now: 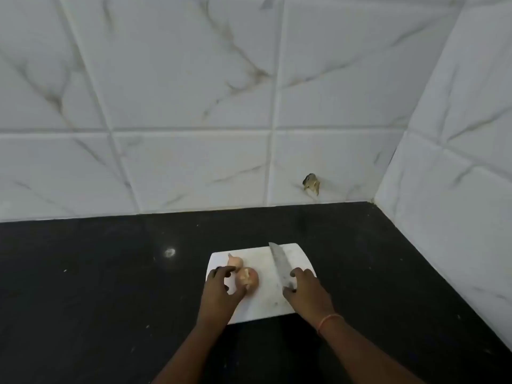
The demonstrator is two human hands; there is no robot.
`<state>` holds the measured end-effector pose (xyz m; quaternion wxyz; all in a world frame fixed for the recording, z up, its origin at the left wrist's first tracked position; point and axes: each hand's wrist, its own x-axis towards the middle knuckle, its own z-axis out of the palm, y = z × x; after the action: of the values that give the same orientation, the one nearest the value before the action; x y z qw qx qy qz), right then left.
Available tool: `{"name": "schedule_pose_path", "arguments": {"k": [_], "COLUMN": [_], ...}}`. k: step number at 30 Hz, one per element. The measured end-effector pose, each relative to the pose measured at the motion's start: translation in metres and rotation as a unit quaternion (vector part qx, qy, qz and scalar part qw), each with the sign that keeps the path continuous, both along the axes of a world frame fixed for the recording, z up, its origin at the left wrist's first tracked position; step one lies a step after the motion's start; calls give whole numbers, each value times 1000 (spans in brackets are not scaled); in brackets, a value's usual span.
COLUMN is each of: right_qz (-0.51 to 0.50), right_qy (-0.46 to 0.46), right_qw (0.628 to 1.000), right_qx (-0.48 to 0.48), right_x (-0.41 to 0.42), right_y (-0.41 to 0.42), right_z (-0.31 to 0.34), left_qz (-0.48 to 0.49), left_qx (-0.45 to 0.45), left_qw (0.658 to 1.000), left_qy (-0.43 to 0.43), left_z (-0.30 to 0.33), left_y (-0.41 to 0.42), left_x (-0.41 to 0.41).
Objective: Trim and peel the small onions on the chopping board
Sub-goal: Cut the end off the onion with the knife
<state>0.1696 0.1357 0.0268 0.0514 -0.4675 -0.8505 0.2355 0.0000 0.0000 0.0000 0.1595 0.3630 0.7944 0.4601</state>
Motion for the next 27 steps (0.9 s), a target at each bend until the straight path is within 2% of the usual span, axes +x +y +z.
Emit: {"name": "schedule_pose_path", "arguments": {"k": [5, 11, 20, 27], "right_qz": [-44, -83, -146, -117], "right_qy": [21, 118, 178, 189], "right_qw": [999, 988, 954, 953], "right_qx": [15, -53, -190, -207], "right_x": [6, 15, 20, 26], "right_y": [-9, 3, 25, 27], "right_z": [-17, -23, -17, -16], "left_qz": [32, 85, 102, 79], "left_qx": [21, 0, 0, -23], "left_qw": [999, 996, 995, 995], "left_qy": [-18, -29, 18, 61], "left_z": [-9, -28, -29, -31], "left_y": [15, 25, 19, 21], "left_x": [14, 31, 47, 46]}}
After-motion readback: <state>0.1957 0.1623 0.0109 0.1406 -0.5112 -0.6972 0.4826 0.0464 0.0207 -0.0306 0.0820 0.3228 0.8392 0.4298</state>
